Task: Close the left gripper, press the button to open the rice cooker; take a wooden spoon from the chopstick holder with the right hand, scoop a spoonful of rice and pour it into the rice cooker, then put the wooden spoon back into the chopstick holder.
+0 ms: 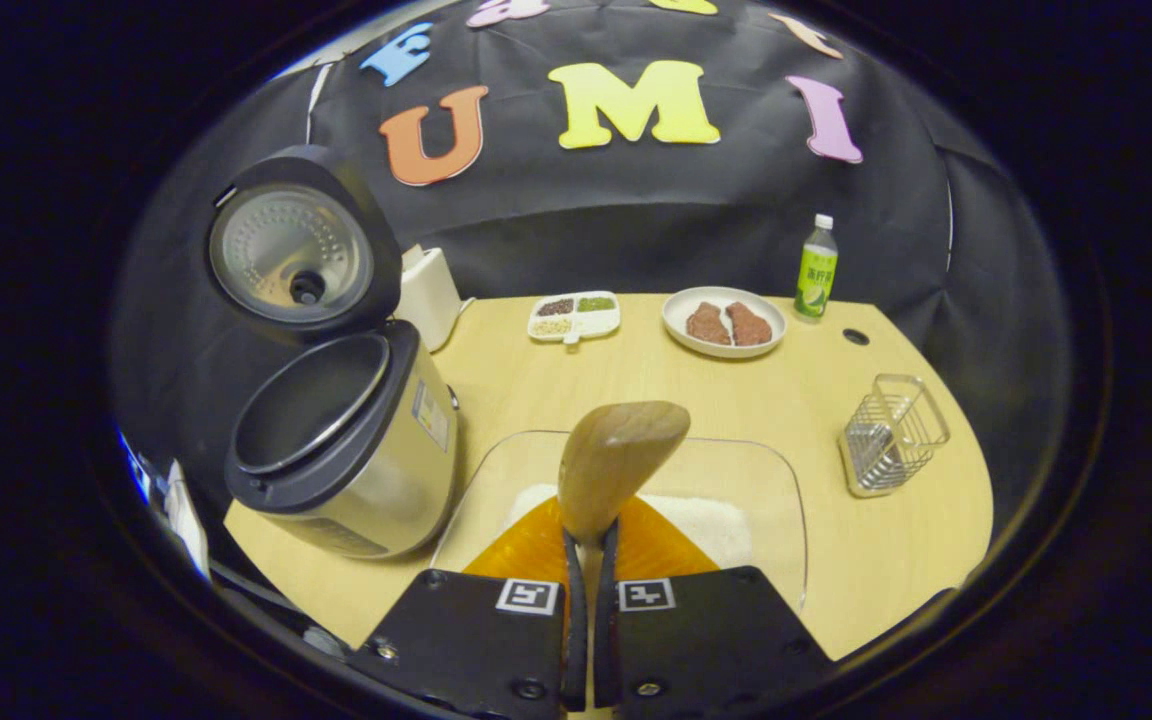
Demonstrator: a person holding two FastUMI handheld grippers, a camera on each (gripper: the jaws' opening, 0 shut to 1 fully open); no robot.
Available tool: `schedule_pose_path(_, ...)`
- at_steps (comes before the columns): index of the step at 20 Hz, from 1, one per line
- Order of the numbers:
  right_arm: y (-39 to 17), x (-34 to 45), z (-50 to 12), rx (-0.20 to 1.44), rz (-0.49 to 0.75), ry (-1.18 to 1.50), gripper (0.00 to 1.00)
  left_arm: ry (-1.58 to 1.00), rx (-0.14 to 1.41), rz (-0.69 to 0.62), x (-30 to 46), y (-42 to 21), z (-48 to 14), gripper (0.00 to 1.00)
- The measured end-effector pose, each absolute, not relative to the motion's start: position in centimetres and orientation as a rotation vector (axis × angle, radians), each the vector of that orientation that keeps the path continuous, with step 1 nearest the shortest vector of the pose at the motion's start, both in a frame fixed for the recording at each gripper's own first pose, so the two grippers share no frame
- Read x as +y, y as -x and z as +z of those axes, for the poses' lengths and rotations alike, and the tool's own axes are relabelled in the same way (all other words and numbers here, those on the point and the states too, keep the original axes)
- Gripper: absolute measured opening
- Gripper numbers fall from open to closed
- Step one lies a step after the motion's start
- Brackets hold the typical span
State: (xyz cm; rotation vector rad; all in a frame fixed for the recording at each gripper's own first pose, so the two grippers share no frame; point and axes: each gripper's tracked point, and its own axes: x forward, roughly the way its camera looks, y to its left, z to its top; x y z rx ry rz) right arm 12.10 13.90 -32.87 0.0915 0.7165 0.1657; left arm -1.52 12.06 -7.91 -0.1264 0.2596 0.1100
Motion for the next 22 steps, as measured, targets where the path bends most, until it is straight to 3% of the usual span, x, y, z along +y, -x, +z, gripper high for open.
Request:
schedule_pose_path(8, -12.2, 15.4, -31.8, 0.795, 0.238, -0.417, 0.08, 0.120, 0.268, 0.110, 10.9, 1.1, -7.7, 0.95)
schedule_pose_path(22, -13.4, 7.6, -28.0, 0.733, 0.143, -0.795, 0.08, 0.096, 0.267, 0.010, 6.8, -1.4, -7.3, 0.95)
